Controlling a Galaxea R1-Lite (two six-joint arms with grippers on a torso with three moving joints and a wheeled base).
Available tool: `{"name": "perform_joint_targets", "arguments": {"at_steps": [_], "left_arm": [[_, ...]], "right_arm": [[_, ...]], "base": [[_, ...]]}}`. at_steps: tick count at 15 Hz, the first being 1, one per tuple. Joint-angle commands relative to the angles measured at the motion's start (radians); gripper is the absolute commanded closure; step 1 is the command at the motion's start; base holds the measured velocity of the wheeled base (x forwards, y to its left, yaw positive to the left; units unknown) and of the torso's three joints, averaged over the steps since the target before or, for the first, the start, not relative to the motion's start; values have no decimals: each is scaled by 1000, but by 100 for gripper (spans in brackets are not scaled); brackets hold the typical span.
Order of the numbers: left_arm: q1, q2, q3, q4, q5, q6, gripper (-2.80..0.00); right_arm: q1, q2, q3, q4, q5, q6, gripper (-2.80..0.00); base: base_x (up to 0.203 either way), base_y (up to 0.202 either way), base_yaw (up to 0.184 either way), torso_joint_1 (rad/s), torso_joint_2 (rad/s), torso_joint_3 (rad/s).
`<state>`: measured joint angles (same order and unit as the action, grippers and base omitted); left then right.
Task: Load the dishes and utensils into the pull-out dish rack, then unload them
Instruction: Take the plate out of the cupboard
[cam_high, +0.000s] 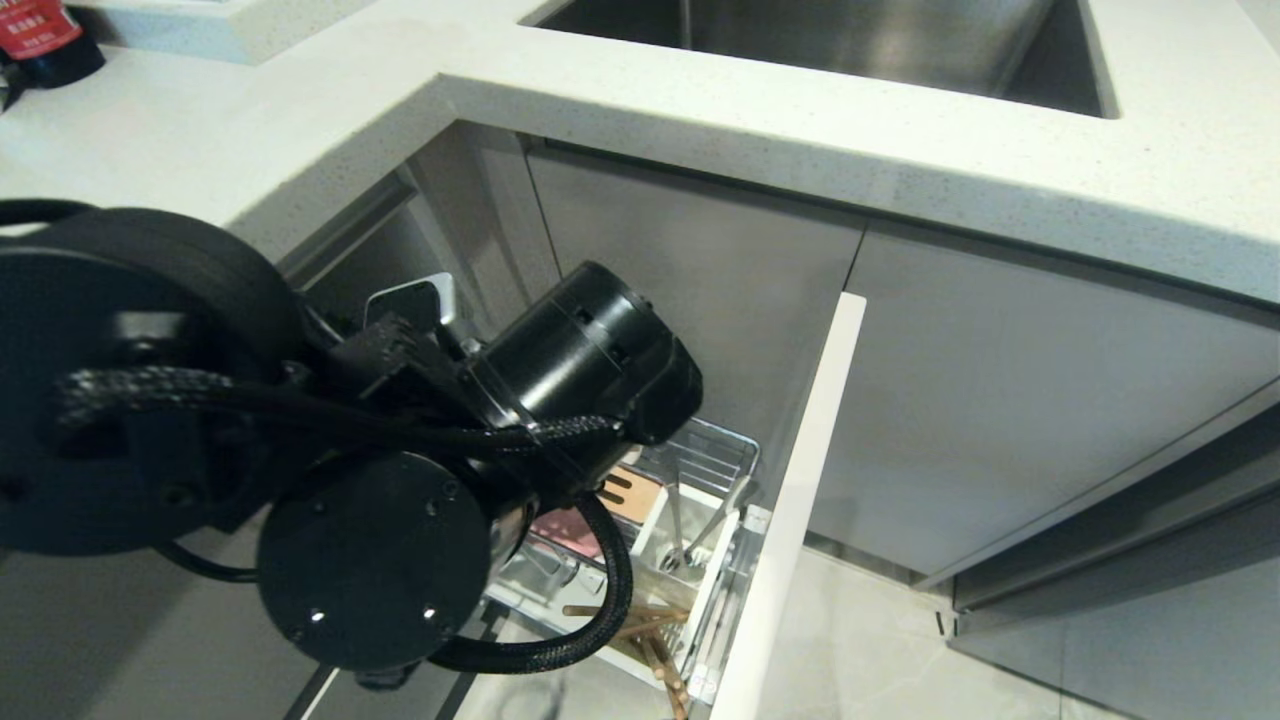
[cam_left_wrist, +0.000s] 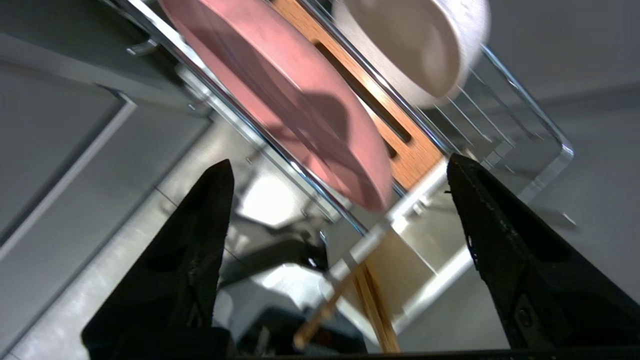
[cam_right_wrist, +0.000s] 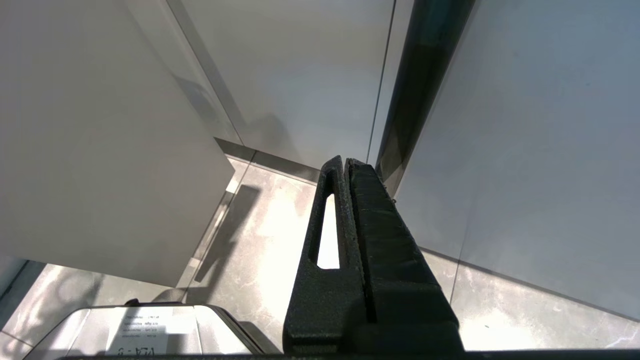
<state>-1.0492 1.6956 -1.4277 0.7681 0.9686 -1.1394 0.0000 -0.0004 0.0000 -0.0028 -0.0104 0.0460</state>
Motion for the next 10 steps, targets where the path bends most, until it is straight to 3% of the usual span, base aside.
{"name": "perform_joint_targets", "arguments": {"at_steps": [1, 6, 10], "left_arm": [[12, 67, 10, 2, 69, -20, -280], [45, 182, 13, -43, 210, -117, -280], [66, 217, 26, -185, 219, -127, -280]], "right_arm": [[0, 0, 0, 0, 0, 0, 0], [0, 0, 0, 0, 0, 0, 0], [0, 0, 0, 0, 1, 0, 0]], "base": [[0, 0, 0, 0, 0, 0], [0, 0, 0, 0, 0, 0], [0, 0, 0, 0, 0, 0]]}}
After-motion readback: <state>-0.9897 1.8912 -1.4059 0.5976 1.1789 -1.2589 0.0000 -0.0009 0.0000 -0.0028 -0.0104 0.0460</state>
